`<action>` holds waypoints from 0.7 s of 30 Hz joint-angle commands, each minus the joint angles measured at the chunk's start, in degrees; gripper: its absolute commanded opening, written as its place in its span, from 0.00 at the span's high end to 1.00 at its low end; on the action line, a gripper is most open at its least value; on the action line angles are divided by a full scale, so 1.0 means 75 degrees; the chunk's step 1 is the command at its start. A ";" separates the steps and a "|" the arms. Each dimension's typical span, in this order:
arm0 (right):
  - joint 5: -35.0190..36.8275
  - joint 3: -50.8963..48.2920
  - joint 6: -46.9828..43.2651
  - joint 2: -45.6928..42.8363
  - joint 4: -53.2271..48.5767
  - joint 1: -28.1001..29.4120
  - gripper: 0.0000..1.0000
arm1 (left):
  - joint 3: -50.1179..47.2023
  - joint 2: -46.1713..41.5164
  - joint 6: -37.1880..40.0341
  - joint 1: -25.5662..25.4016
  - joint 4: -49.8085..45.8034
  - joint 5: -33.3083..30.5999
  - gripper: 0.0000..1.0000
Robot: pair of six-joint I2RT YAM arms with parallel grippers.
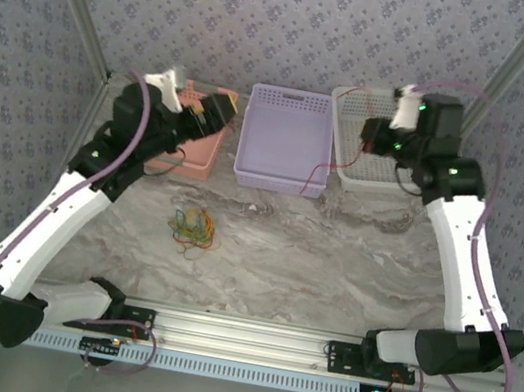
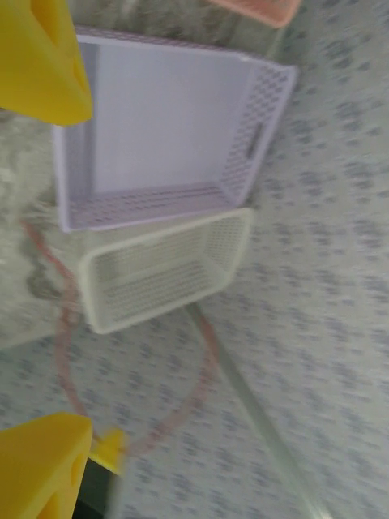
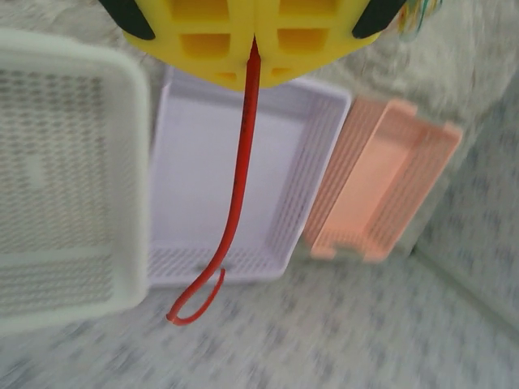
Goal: Untangle the cables
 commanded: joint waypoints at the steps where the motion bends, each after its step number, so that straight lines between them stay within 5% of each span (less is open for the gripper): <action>1: -0.0244 0.0947 0.0441 0.0474 -0.0176 -0.0769 1.00 | -0.0750 -0.0143 0.0730 -0.0755 -0.0245 -0.0187 0.10; 8: -0.0045 0.2241 0.0563 0.1908 0.0045 -0.1755 1.00 | -0.1943 -0.0577 0.0730 -0.1715 -0.0075 -0.0465 0.14; 17: -0.0360 0.3085 0.0626 0.4309 0.0118 -0.1993 1.00 | -0.2261 -0.1340 0.0838 -0.1847 -0.0993 -0.1531 0.14; 21: -0.0447 0.4286 0.0595 0.5809 -0.0725 -0.2013 0.75 | -0.2335 -0.1401 0.0800 -0.1838 -0.1320 -0.1733 0.14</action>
